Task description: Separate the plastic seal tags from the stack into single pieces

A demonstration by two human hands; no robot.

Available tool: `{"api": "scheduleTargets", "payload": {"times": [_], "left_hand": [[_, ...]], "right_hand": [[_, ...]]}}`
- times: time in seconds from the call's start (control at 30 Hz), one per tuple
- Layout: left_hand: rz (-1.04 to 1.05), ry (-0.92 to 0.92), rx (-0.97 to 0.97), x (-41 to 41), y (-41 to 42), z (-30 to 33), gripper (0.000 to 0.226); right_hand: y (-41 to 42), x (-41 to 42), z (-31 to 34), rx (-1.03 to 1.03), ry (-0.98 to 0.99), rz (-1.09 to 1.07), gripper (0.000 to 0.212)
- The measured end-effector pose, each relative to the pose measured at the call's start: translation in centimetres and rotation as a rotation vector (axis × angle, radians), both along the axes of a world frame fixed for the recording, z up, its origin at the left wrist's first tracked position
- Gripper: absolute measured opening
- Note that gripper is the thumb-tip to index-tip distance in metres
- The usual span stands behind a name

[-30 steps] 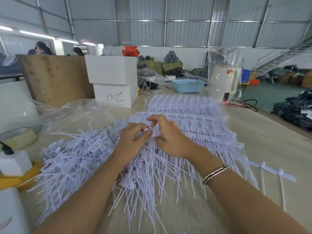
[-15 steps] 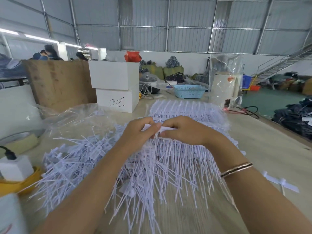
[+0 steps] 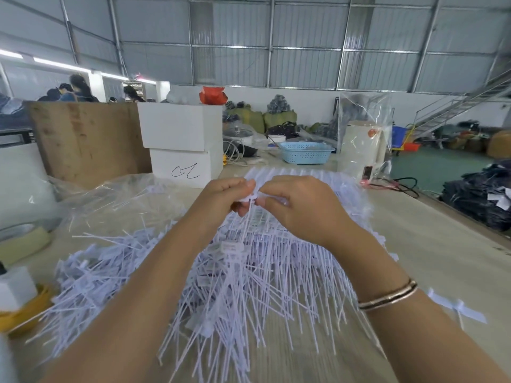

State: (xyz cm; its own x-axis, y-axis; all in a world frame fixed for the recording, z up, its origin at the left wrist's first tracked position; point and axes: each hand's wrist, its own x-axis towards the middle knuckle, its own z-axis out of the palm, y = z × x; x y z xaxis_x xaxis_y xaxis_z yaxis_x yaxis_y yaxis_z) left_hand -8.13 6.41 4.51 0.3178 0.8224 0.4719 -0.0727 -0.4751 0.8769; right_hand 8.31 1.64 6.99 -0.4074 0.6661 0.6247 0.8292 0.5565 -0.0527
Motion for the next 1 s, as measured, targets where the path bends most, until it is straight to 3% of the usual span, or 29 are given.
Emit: {"api": "scheduleTargets", "payload": {"times": [0.07,0.2,0.33,0.47,0.57,0.67,0.77,0.8,0.93,1.0], "left_hand": [[-0.036,-0.009,-0.035,0.0,0.0,-0.4,0.027],[-0.037,-0.276,-0.211,-1.4,0.1,-0.6,0.025],[0.176,0.223,-0.016,-3.8,0.6,-1.0,0.034],[0.313,0.484,0.033,-4.1,1.0,-1.4,0.034],[0.469,0.725,0.081,-4.2,1.3,-1.6,0.037],[0.651,1.097,0.178,-4.4,1.1,-1.0,0.04],[0.677,1.359,0.178,-4.1,0.9,-0.3,0.047],[0.653,1.332,0.198,-4.0,0.7,0.1,0.048],[0.285,0.681,0.158,-1.7,-1.3,2.0,0.054],[0.197,0.633,0.201,-0.5,-1.9,2.4,0.044]], "right_hand": [[-0.4,0.1,-0.4,0.04,-0.01,-0.009,0.022],[-0.9,0.3,-1.0,-0.086,0.185,0.099,0.022],[-0.6,0.7,-0.9,-0.203,0.201,0.051,0.025],[-0.2,1.2,-1.0,-0.421,0.226,0.039,0.022],[0.2,1.4,-0.9,-0.421,0.224,0.071,0.027],[0.3,1.6,-0.7,-0.406,0.262,0.102,0.033],[0.5,1.8,-0.7,-0.424,0.271,0.094,0.034],[0.5,1.8,-0.7,-0.44,0.286,0.104,0.036],[0.1,1.7,-0.6,-0.526,0.408,0.207,0.038],[-0.1,1.6,-0.5,-0.507,0.405,0.262,0.038]]}}
